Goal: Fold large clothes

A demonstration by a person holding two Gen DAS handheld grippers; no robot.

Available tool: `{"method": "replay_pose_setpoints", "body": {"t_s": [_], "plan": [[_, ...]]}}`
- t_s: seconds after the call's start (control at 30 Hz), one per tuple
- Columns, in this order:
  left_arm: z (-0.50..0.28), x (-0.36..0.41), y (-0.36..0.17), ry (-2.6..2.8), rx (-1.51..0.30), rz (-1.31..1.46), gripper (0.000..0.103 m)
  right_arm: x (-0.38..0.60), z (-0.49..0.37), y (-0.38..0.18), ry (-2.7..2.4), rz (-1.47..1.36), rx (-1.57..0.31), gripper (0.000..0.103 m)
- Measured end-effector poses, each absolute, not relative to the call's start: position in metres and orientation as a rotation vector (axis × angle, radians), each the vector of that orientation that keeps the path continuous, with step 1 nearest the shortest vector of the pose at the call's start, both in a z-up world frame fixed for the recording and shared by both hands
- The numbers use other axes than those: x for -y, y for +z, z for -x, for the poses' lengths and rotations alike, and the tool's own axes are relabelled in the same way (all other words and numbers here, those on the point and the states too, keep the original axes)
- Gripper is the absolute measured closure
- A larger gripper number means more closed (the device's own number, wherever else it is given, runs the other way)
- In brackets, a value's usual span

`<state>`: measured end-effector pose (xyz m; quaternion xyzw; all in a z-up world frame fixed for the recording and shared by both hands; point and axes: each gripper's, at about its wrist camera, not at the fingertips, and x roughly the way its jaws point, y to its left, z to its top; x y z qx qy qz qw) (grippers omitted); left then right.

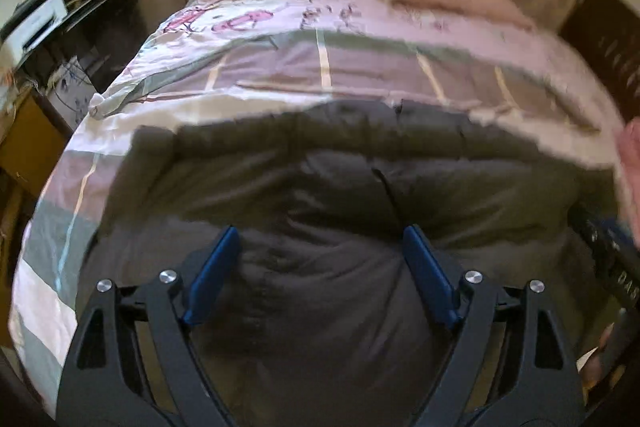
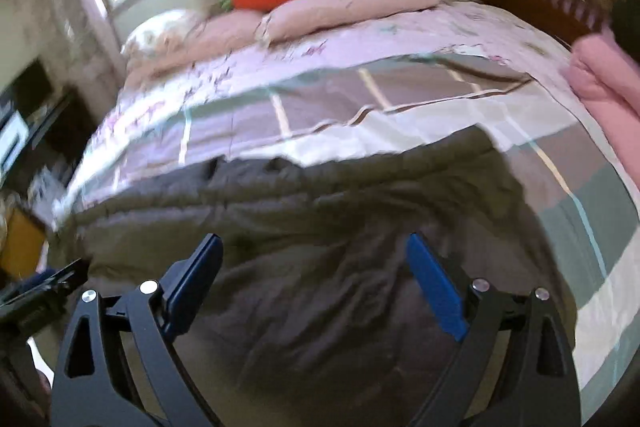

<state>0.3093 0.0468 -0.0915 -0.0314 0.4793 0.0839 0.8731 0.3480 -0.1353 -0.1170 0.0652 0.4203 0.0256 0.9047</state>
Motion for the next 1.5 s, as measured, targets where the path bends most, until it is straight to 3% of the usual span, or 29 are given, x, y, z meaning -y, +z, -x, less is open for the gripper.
{"method": "replay_pose_setpoints", "body": {"t_s": [0.1,0.3,0.4,0.57,0.63,0.7,0.77,0.87,0.97,1.03,1.3,1.4,1.43,1.5], "plan": [[-0.315,-0.062,-0.107,0.194,-1.040,0.112,0.004,0.158,-0.363,-0.139,0.006,-0.166,-0.905,0.009],[-0.319,-0.120,-0.112,0.334,-1.054,0.193,0.004,0.261,-0.364,-0.155,-0.344,-0.290,-0.965,0.009],[-0.309,-0.141,-0.105,0.389,-1.057,0.286,0.014,0.304,-0.340,-0.151,-0.399,-0.509,-0.984,0.011],[-0.286,-0.110,-0.056,0.288,-0.956,0.281,0.014,0.239,-0.293,-0.093,-0.184,-0.278,-0.891,0.011],[-0.280,-0.086,-0.053,0.211,-0.972,0.263,0.015,0.214,-0.276,-0.097,-0.052,-0.252,-0.919,0.011],[-0.274,-0.053,-0.057,0.131,-0.999,0.181,0.033,0.203,-0.270,-0.118,0.082,-0.306,-1.003,0.022],[-0.267,-0.027,-0.068,0.096,-1.009,0.057,0.034,0.209,-0.274,-0.141,0.083,-0.322,-1.067,0.022],[-0.263,-0.025,-0.090,0.084,-1.058,0.030,0.028,0.240,-0.283,-0.170,0.083,-0.429,-1.160,0.026],[-0.256,-0.042,-0.095,0.121,-1.064,0.006,0.027,0.268,-0.276,-0.177,0.033,-0.564,-1.185,0.039],[-0.248,-0.055,-0.089,0.155,-1.051,-0.010,0.027,0.271,-0.272,-0.171,0.001,-0.534,-1.172,0.039],[-0.227,-0.122,-0.086,0.293,-1.075,0.019,0.025,0.231,-0.237,-0.113,-0.102,-0.229,-0.978,0.029],[-0.198,-0.130,-0.049,0.258,-0.964,0.126,0.026,0.209,-0.209,-0.089,-0.072,-0.210,-0.923,0.029],[-0.182,-0.121,-0.028,0.237,-0.896,0.127,0.024,0.204,-0.207,-0.082,-0.072,-0.210,-0.909,0.028],[-0.156,-0.098,0.004,0.204,-0.805,0.065,0.005,0.190,-0.187,-0.060,-0.068,-0.207,-0.847,0.018]]}}
